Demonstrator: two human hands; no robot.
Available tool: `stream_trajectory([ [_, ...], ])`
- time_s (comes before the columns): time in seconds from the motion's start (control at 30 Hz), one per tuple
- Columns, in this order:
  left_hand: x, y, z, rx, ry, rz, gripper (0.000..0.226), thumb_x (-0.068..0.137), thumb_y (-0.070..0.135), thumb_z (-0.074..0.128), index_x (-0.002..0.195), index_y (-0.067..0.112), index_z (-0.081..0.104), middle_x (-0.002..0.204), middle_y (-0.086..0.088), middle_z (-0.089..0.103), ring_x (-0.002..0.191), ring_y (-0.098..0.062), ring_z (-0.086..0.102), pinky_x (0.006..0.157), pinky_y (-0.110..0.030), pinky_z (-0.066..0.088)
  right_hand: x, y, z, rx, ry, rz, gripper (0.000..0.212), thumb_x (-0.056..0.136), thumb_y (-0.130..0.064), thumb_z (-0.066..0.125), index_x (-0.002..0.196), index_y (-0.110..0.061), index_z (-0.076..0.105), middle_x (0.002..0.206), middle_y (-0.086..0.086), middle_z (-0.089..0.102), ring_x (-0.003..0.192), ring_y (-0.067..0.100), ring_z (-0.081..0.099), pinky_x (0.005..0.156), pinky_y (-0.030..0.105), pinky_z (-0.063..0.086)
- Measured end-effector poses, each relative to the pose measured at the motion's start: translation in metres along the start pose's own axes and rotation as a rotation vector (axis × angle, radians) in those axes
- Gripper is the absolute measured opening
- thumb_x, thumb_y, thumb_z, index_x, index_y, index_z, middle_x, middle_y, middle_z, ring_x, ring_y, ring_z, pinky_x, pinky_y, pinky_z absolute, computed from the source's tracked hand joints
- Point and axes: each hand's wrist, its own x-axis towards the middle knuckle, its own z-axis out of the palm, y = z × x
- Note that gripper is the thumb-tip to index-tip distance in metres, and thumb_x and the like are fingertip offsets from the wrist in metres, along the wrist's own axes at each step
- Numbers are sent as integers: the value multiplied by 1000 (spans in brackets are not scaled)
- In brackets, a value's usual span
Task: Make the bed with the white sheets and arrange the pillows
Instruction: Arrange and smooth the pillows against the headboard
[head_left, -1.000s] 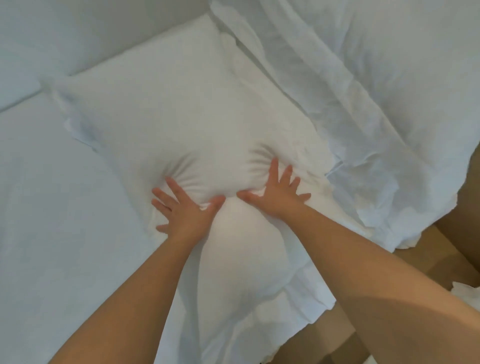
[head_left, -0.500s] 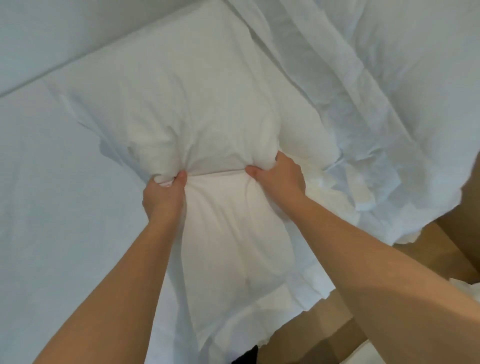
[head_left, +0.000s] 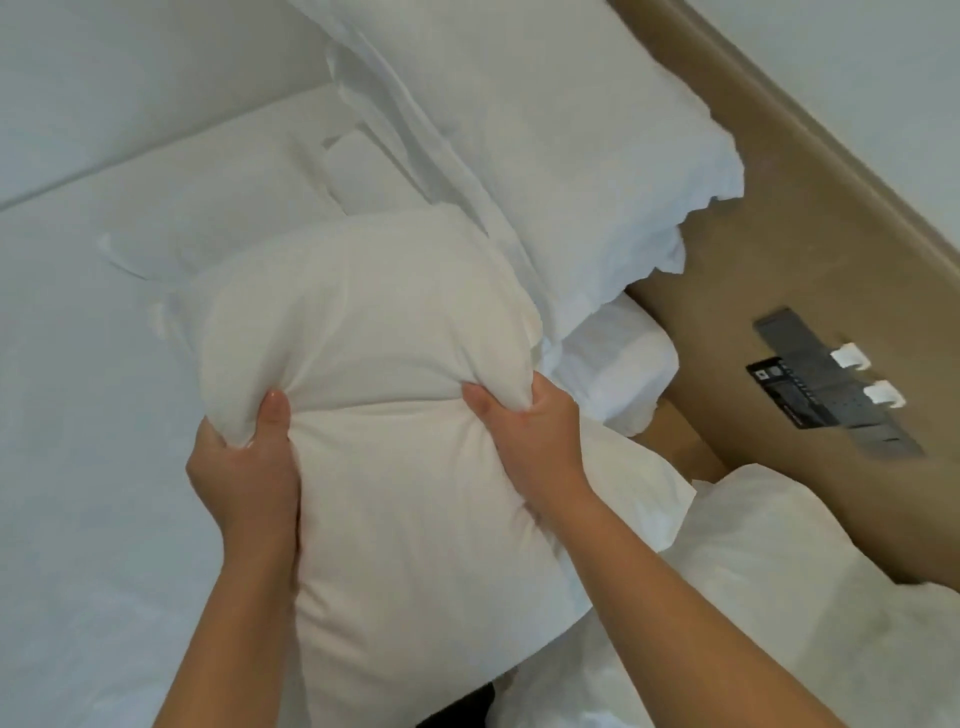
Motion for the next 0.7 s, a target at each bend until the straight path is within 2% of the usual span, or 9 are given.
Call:
stream_trajectory([
  [0.1, -54, 31, -37, -96, -21, 64, 40, 82, 38, 70, 115, 13, 66, 112, 2, 68, 102, -15, 64, 91, -35, 52, -65, -18, -51, 86, 36, -36, 19, 75, -40, 82, 85, -33, 67, 85, -22, 71, 82, -5, 65, 75, 17, 54],
  [0.17, -83, 51, -52, -130, -69, 109, 44, 81, 40, 70, 115, 13, 66, 112, 0, 69, 104, -16, 66, 94, -41, 52, -101, -26, -80, 115, 95, -59, 22, 74, -40, 83, 86, -29, 68, 84, -20, 72, 81, -3, 66, 75, 20, 55],
  [0.23, -109, 73, -61, -158, -135, 148, 42, 82, 38, 71, 115, 13, 66, 113, 0, 69, 105, -16, 65, 95, -41, 52, -131, -32, -107, 132, 169, -82, 27, 73, -42, 83, 87, -24, 69, 82, -16, 72, 79, 1, 66, 76, 26, 56],
  [0.3, -135, 94, -62, -200, -213, 185, 37, 83, 36, 71, 114, 15, 66, 112, 1, 68, 103, -14, 64, 95, -34, 52, -158, -36, -134, 143, 255, -113, 33, 73, -45, 82, 86, -18, 69, 81, -11, 71, 80, 7, 67, 78, 34, 57],
  [0.4, -178, 124, -56, -250, -343, 270, 31, 85, 33, 71, 110, 16, 66, 106, 4, 66, 97, -8, 62, 81, -13, 47, -196, -38, -179, 162, 407, -137, 33, 73, -43, 82, 84, -15, 68, 80, -2, 72, 80, 16, 68, 80, 44, 57],
  [0.43, -195, 133, -52, -254, -384, 308, 32, 86, 32, 71, 111, 13, 66, 105, 4, 65, 96, -8, 60, 77, -10, 44, -208, -36, -196, 173, 464, -133, 33, 74, -42, 82, 84, -14, 68, 80, -1, 72, 80, 17, 68, 80, 44, 57],
  [0.57, -271, 160, -25, -223, -589, 422, 34, 88, 28, 69, 112, 5, 65, 99, 0, 60, 93, -13, 56, 75, -17, 39, -259, -17, -264, 269, 691, -89, 39, 73, -43, 82, 85, -9, 66, 83, 2, 72, 82, 20, 69, 80, 44, 57],
  [0.7, -355, 177, 15, -200, -867, 511, 32, 87, 33, 70, 106, 8, 65, 106, -6, 67, 100, -24, 61, 86, -34, 47, -312, 18, -325, 382, 940, -34, 26, 75, -41, 81, 81, -20, 67, 79, -5, 72, 79, 12, 69, 75, 33, 58],
])
